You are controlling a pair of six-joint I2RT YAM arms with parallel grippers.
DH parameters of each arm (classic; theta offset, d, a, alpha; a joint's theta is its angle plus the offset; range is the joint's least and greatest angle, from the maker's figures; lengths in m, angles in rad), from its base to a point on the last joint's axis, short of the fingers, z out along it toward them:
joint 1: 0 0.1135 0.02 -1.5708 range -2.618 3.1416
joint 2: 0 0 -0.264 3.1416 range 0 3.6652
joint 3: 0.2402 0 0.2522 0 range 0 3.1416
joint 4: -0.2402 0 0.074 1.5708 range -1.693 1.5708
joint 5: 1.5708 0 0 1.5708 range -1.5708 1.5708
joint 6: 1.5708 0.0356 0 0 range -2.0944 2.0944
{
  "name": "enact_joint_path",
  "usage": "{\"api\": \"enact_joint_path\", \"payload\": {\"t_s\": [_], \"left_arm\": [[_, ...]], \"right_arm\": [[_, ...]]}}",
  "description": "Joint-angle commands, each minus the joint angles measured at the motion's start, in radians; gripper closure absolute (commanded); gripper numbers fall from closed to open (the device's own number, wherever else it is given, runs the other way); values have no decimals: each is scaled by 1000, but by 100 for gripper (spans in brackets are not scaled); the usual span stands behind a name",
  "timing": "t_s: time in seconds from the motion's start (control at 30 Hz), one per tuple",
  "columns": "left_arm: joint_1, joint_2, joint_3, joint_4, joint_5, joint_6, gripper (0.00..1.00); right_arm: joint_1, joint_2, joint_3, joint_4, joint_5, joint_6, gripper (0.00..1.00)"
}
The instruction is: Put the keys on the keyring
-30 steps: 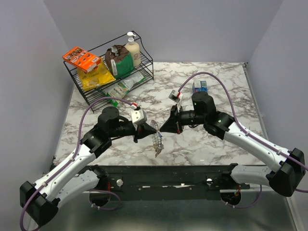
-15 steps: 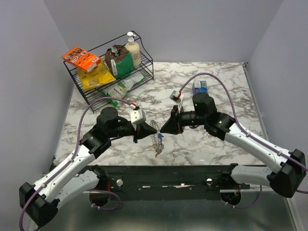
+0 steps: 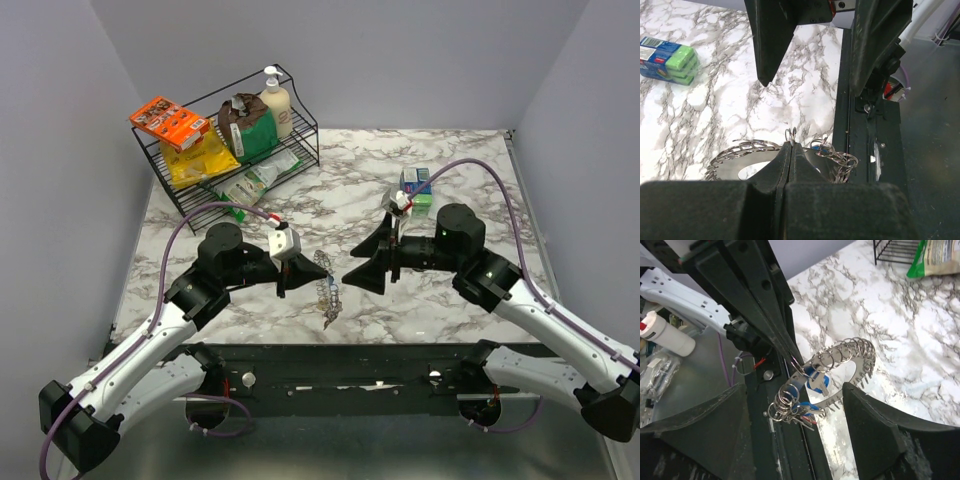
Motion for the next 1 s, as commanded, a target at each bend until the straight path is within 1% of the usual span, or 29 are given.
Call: {"api": "enact_joint_path", "payload": {"t_s": [0.0,0.03,0.13,0.3,0.37,0.4,0.43,0.47,0.53,0.63,0.77,0.97], "left_arm": [[-1,1,39,60,70,-5,100],[-3,3,47,57,90,-3,100],[-1,18,75,55,139,-14,100],[-1,43,112,52,182,-23,100],[-1,47,119,58,197,-31,100],[-1,49,122,61,200,-34,100],[-1,49,125,70,203,-42,100],[-1,50,127,74,208,-45,100],[-3,52,133,84,219,-55,100],[-3,57,136,95,228,-69,100],[-3,60,133,115,237,-86,100],[-3,66,135,132,240,-98,100]], "right_arm": [[3,-31,-9,73,-53,-21,14],[3,-29,-7,75,-62,-23,1],[3,-31,-2,82,-87,-29,1],[3,-26,17,85,-131,-31,4],[3,-14,22,87,-148,-25,9],[5,-9,25,90,-158,-24,16],[3,-5,28,93,-174,-23,34],[5,-2,28,95,-179,-21,39],[3,-2,28,104,-187,-14,40],[3,-5,28,118,-191,-8,46],[3,8,31,118,-211,2,48],[3,38,21,182,-244,34,49]]}}
